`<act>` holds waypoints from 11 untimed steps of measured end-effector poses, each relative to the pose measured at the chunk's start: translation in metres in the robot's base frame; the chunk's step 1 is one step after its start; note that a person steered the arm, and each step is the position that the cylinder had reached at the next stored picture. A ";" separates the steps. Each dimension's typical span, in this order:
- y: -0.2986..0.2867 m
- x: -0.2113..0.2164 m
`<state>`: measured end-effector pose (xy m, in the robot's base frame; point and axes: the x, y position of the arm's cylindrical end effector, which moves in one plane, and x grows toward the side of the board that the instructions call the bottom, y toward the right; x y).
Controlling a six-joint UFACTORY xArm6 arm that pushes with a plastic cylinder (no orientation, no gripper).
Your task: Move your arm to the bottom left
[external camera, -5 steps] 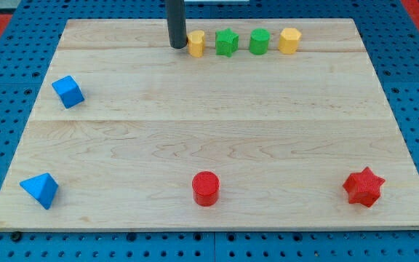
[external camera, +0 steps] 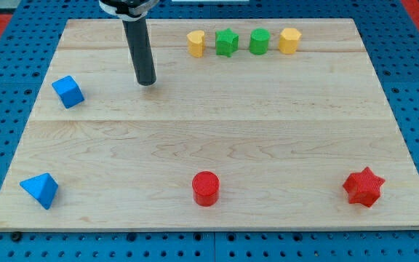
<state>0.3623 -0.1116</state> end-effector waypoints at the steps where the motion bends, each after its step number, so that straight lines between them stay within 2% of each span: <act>1: -0.002 0.003; 2: -0.002 0.004; 4: 0.023 0.109; 6: 0.004 0.235; 7: -0.020 0.257; 9: -0.147 0.256; 10: -0.168 0.244; 11: -0.154 0.217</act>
